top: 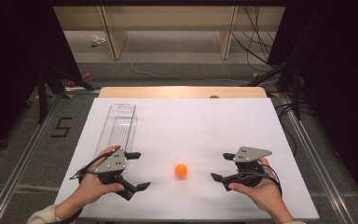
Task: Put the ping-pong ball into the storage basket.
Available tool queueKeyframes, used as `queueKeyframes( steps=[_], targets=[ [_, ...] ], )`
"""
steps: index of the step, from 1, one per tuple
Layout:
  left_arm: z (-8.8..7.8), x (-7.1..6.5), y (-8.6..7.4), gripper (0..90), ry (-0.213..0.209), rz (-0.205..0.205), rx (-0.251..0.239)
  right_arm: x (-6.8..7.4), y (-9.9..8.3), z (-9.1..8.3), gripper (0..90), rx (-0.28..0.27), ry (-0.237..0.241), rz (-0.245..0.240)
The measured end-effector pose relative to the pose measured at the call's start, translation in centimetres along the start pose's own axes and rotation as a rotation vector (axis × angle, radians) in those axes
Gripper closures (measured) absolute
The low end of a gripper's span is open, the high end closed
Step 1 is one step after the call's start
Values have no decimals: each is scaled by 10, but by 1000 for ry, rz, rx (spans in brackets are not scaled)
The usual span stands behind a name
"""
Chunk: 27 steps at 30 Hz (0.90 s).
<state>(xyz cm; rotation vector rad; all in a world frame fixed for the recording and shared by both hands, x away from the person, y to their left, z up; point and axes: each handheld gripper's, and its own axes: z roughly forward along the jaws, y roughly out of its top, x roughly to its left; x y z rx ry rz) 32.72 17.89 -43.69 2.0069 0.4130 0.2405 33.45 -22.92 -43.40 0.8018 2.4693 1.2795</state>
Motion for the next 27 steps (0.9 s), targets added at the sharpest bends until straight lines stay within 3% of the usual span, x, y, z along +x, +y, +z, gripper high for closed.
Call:
queueKeyframes(
  steps=[27],
  targets=[
    [0, -1, 0, 0, -4, 4, 1, 12, 12, 25, 164, -3, 53, -38]
  ],
)
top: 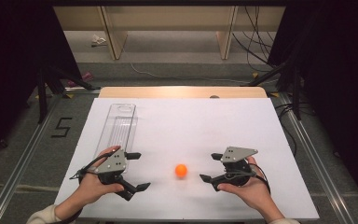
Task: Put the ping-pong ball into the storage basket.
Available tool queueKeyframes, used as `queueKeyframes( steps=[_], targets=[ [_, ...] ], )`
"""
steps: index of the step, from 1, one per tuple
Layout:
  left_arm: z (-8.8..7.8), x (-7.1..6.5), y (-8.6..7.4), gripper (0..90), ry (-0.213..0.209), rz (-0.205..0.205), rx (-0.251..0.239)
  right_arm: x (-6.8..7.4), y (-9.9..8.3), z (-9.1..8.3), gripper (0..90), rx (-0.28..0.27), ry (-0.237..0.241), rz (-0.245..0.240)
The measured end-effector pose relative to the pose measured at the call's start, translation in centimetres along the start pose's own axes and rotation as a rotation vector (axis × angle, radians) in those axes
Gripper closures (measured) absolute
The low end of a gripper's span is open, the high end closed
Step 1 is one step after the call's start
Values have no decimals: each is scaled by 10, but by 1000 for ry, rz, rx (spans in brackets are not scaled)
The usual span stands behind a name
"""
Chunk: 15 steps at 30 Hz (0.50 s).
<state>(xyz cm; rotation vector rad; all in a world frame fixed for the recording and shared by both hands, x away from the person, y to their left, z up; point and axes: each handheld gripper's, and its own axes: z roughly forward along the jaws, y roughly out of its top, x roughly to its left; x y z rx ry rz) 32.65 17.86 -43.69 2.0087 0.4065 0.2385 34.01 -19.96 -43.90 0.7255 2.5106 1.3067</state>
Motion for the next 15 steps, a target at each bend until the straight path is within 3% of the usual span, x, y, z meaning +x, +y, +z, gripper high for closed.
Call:
queueKeyframes(
  steps=[15],
  targets=[
    [0, 0, 0, 0, -1, -1, 2, 6, 7, 17, 164, 5, 26, -21]
  ],
)
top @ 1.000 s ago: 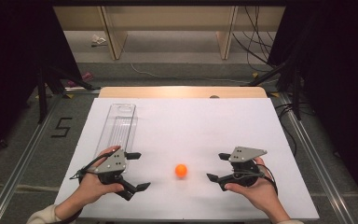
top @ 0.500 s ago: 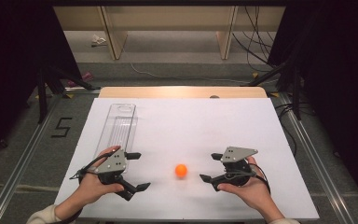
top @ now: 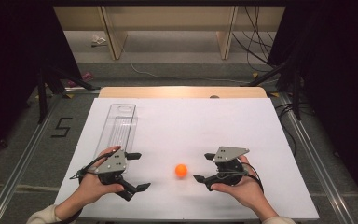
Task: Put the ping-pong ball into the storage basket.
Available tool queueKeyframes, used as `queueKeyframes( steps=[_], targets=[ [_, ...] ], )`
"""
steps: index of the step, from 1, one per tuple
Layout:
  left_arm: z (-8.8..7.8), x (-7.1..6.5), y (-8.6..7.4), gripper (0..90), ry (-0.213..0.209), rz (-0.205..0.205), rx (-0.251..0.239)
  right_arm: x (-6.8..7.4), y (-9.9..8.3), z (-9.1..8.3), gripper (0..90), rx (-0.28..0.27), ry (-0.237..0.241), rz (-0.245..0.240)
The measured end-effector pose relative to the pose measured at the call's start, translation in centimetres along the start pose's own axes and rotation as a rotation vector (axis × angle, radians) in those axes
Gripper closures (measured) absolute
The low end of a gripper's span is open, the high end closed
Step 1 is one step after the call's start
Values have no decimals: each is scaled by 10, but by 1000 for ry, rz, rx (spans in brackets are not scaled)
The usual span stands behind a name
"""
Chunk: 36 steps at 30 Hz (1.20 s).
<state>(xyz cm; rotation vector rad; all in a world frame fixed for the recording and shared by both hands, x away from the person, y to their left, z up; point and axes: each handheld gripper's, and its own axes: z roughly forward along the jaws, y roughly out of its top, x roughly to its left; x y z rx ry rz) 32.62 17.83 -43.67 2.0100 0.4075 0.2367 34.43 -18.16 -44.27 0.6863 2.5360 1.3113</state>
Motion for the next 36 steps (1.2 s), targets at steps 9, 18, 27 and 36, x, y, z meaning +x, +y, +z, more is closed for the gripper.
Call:
queueKeyframes(
  steps=[9, 18, 27, 36],
  targets=[
    [0, 0, 0, 0, -2, 2, -1, 3, 4, 10, 164, 11, 19, -13],
    [0, 0, 0, 0, -2, 2, -1, 6, 8, 21, 164, 26, 40, -26],
    [0, 0, 0, 0, -3, 3, -2, 7, 9, 28, 164, 34, 47, -34],
    [0, 0, 0, 0, -5, 4, -1, 6, 11, 35, 164, 44, 54, -37]
  ],
)
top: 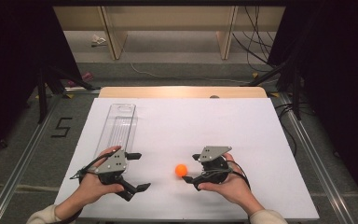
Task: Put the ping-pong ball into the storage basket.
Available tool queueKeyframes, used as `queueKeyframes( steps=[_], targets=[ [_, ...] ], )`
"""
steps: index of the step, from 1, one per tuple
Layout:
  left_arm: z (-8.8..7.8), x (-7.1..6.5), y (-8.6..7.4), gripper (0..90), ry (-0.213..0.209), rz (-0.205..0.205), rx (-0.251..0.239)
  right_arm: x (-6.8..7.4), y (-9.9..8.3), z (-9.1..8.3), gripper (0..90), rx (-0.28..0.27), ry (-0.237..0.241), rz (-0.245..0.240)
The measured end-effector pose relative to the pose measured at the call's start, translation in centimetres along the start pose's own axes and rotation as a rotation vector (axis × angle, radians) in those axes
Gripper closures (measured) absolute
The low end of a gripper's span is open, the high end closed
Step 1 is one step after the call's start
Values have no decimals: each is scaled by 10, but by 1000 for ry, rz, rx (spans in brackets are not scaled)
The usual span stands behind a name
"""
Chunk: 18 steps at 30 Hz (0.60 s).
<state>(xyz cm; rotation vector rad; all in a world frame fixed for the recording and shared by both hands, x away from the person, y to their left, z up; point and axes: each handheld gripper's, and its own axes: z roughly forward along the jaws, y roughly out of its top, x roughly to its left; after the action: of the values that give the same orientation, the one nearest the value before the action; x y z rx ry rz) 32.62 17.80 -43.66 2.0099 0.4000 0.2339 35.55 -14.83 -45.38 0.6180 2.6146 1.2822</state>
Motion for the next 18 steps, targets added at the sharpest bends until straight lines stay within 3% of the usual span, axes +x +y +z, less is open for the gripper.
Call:
queueKeyframes(
  steps=[18],
  targets=[
    [1, 0, 0, 0, -3, 4, 4, -2, 2, 4, 164, 2, 0, 1]
  ],
)
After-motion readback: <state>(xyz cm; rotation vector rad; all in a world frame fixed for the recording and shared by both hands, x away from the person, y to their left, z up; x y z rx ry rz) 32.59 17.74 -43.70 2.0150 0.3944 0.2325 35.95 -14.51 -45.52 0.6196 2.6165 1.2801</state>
